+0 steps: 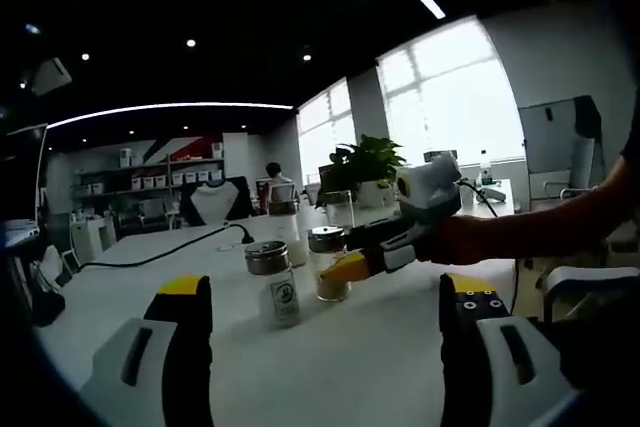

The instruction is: Rotate the seasoning bottle until the label or dispensing opening points toward the visible target arrow and the bottle remains upright within the marked orientation range

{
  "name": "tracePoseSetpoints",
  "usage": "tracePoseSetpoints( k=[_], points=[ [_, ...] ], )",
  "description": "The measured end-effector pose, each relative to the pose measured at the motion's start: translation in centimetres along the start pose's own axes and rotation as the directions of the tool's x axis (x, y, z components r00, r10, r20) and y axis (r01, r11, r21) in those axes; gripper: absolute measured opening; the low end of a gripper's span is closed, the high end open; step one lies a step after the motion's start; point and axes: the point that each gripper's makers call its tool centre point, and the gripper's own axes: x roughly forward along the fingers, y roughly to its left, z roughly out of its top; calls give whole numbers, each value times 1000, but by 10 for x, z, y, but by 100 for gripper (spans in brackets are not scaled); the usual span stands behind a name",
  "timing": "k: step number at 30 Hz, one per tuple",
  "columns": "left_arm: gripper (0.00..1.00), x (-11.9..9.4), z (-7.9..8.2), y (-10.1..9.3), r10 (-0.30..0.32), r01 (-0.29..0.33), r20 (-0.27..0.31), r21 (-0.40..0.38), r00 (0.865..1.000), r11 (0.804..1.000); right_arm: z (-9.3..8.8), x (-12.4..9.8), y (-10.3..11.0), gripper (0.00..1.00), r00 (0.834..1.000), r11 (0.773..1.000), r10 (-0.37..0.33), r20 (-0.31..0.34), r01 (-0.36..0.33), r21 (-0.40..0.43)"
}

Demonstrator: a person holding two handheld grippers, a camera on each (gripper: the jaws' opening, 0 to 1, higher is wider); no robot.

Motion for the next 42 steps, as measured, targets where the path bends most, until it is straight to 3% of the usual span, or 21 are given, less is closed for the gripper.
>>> tracePoseSetpoints(
  k=[7,14,25,32,42],
  points=[
    [99,1,-1,-5,-10,10,-9,6,1000,1000,33,-11,-5,46,997,999,-48,66,46,22],
    [99,0,2,-2,-2,2,1,2,1000,1000,48,-11,-39,42,983,987,-152,102,146,67],
    [99,2,-4,-3,-12,12,-12,-6,1000,1000,40,18,-92,41,963,964,-265,39,263,45],
    [99,2,-4,-2,-12,12,-11,-11,1000,1000,31,36,-121,44,940,940,-341,16,340,32],
    [99,1,-2,0,-13,13,-3,-22,1000,1000,23,59,-137,47,928,927,-373,-7,373,36]
  ],
)
